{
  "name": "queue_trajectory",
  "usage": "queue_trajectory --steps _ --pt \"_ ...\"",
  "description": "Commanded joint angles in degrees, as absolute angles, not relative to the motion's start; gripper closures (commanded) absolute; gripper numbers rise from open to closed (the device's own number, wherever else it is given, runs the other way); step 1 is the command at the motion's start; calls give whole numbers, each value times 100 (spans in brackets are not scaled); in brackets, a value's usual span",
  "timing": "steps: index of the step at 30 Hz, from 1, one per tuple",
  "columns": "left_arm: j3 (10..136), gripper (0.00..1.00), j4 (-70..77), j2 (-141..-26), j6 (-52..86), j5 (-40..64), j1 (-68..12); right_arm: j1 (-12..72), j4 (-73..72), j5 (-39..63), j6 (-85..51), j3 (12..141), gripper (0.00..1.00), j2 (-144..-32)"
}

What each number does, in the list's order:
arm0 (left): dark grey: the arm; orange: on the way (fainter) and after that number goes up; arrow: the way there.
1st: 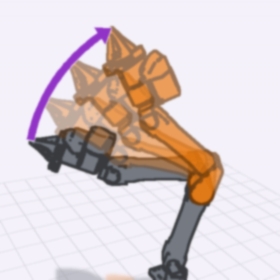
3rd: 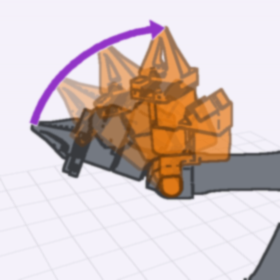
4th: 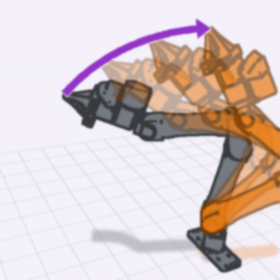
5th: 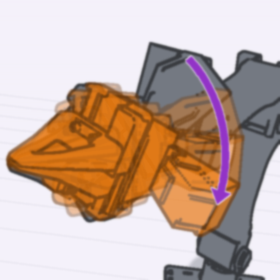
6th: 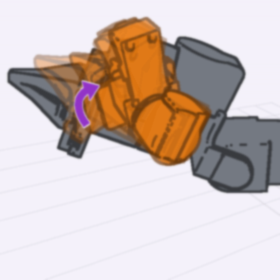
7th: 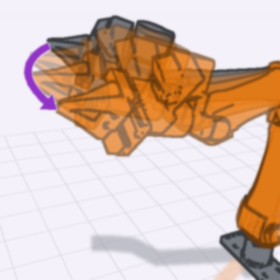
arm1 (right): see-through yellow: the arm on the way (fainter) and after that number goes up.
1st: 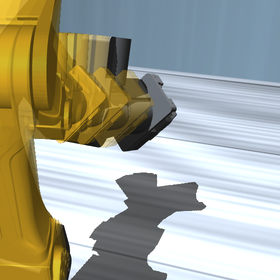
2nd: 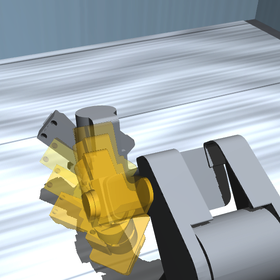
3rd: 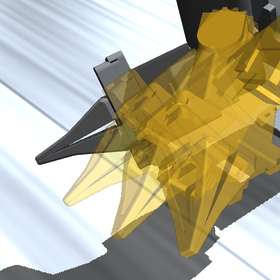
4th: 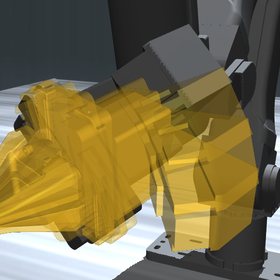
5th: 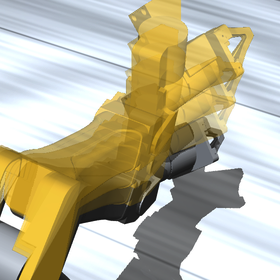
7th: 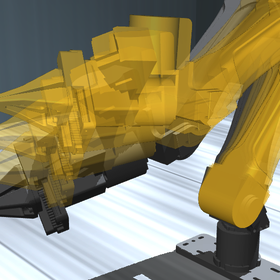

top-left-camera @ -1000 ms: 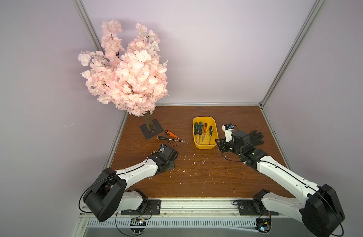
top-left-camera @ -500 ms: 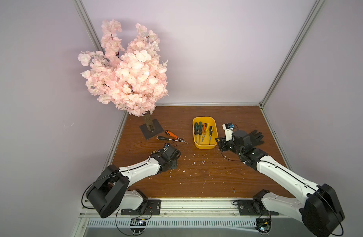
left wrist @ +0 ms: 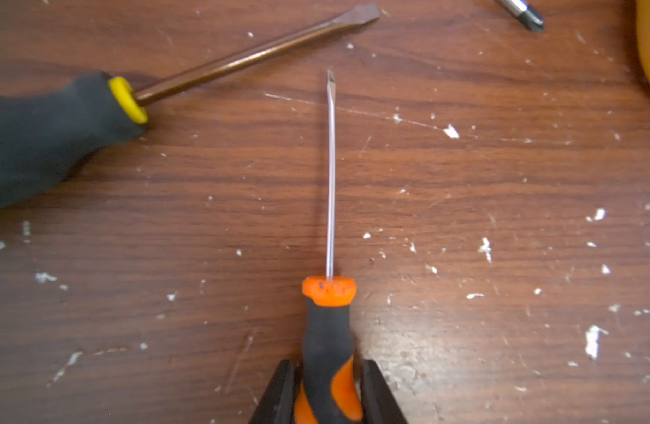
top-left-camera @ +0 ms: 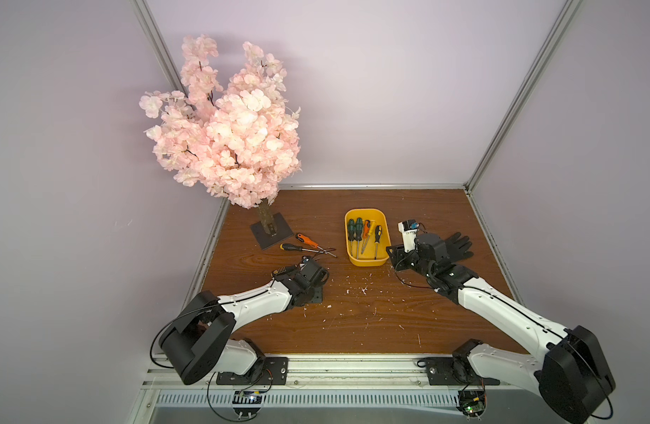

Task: Put the screwdriver on the desktop into the storage box
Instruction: Pick up the screwdriver from the center of the board.

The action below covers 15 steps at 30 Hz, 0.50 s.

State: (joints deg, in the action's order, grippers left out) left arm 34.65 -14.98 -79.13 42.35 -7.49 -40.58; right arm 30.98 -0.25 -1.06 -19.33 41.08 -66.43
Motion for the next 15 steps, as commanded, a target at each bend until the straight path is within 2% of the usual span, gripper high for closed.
queue_trajectory --steps 1,9,15 --pt "3490 79 -1482 -7825 4159 -525 -4144 3076 -200 -173 -1967 4078 62 -6568" --pt "3469 55 -1587 -7893 4265 -429 -4197 3072 -208 -134 -1976 4104 62 -6573" --pt "3369 58 -1739 -7842 4483 -445 -4355 3076 -187 -141 -1963 4088 62 -6557"
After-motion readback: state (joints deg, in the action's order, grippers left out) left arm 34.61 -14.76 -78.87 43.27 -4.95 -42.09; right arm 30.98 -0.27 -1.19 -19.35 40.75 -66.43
